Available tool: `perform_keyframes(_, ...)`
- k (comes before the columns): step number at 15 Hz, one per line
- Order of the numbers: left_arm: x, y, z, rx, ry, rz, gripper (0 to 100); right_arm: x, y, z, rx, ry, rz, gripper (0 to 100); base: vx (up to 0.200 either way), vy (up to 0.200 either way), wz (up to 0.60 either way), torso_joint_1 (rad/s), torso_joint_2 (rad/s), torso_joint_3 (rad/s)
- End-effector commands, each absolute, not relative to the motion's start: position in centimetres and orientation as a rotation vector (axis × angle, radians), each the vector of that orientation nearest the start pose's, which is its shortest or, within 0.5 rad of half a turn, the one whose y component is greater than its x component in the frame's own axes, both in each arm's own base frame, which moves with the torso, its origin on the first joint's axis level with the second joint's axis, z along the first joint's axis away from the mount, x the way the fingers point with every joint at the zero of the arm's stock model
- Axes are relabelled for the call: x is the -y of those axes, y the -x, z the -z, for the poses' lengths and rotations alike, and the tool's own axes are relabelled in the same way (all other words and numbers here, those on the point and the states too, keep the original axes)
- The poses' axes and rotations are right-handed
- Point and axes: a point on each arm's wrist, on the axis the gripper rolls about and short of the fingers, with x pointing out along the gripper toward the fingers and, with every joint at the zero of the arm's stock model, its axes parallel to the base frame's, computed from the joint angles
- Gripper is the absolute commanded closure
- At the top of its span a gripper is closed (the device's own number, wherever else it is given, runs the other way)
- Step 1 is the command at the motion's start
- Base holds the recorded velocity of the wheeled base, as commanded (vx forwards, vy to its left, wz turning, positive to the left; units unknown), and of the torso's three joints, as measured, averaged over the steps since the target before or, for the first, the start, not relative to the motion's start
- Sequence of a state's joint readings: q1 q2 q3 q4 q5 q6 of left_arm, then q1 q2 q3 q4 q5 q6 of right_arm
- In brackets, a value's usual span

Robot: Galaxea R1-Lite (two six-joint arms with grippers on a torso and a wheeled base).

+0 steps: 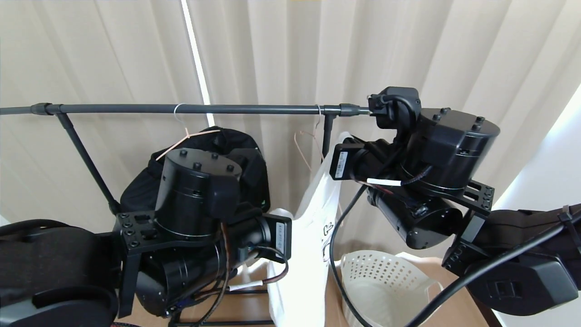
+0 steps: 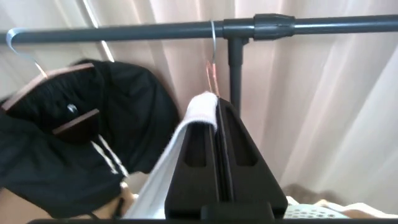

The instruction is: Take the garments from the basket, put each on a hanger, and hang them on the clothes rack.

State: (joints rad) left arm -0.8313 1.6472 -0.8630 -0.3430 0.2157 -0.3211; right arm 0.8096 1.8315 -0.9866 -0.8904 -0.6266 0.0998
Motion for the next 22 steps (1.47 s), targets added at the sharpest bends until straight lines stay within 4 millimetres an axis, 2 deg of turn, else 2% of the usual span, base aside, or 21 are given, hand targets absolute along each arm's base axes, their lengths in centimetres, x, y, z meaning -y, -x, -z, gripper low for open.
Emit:
perform_keyframes(1,19.6,-21.2,-19.0,-0.461,0.106,0.469,100,-23.1,-23.9,-20.7,0.006,-0.035,-0.181,100,0.000,0.000,0.00,0.000,0.00,0.000)
perform_keyframes(4,19.2,-22.8,-19.1,-0.449,0.121,0.427,100,-21.3,-22.2,-19.0,-0.039,0.166,-0.184,100,0.000,0.000,0.00,0.000,0.00,0.000)
perform_keyframes(8,19.9,-23.6,-18.3,-0.465,0.082,0.431,100,-20.3,-21.2,-18.4,-0.054,0.280,-0.170,100,0.000,0.000,0.00,0.000,0.00,0.000)
perform_keyframes(11,20.2,-23.8,-18.3,-0.466,0.076,0.437,100,-19.9,-21.3,-18.4,-0.057,0.290,-0.155,100,0.000,0.000,0.00,0.000,0.00,0.000)
perform_keyframes(12,20.2,-23.8,-18.3,-0.465,0.077,0.439,0,-19.5,-21.6,-18.3,-0.061,0.298,-0.139,100,0.000,0.000,0.00,0.000,0.00,0.000)
perform_keyframes(18,19.8,-23.2,-18.3,-0.493,0.093,0.532,0,-17.6,-23.5,-17.7,-0.089,0.339,-0.052,100,0.000,0.000,0.00,0.000,0.00,0.000)
perform_keyframes(22,17.6,-22.1,-17.7,-0.543,0.075,0.673,0,-17.2,-24.6,-16.9,-0.115,0.355,-0.020,100,0.000,0.000,0.00,0.000,0.00,0.000)
